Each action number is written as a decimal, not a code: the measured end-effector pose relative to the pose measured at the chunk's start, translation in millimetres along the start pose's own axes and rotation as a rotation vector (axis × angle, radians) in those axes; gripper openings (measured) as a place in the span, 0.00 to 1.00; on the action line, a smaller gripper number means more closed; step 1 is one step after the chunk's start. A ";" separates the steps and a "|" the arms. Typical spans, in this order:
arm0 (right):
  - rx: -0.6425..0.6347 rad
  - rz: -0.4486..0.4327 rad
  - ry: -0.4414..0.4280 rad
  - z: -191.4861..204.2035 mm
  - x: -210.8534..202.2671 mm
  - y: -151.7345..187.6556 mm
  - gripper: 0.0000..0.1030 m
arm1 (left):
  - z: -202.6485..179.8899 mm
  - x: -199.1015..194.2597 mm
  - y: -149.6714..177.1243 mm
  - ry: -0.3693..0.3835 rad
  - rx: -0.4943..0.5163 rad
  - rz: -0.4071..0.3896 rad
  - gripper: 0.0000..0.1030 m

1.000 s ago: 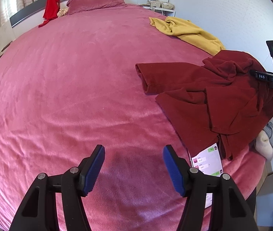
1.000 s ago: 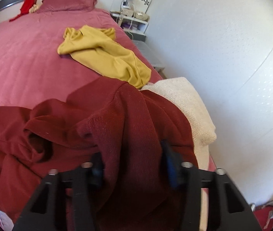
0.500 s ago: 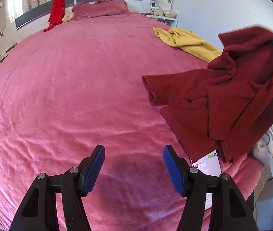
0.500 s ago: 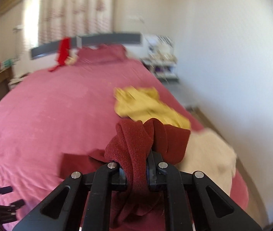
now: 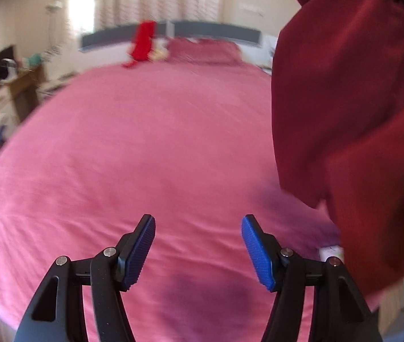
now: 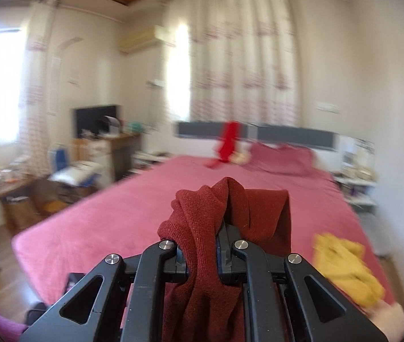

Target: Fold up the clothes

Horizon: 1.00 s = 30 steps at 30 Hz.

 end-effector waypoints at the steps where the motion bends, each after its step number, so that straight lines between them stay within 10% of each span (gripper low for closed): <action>1: -0.016 -0.018 -0.036 18.3 3.3 -7.3 0.12 | 18.9 -8.3 -4.8 -0.037 -0.014 -0.018 0.62; 12: 0.095 -0.068 -0.423 146.3 71.2 -54.8 0.12 | 182.9 -61.9 15.2 -0.343 -0.208 -0.021 0.62; 16: 0.093 -0.025 -0.403 148.6 117.0 -52.3 0.13 | 224.3 -73.6 27.3 -0.416 -0.277 -0.029 0.62; 24: 0.132 0.504 0.048 43.8 236.8 144.9 0.44 | 255.4 -31.8 64.1 -0.429 -0.303 0.063 0.62; 30: 0.307 0.687 -0.002 17.2 212.3 271.8 0.44 | 234.0 33.2 78.5 -0.374 -0.267 0.178 0.62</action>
Point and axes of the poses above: each gripper's, at about its wrist camera, not at the fingertips, and x roughly the way its jaws point, z to its left, y to its underside, the point moved 6 cm from there along x, roughly the way its jaws point, and after that the axes turned 3 degrees about -x, right-handed, at the moved point
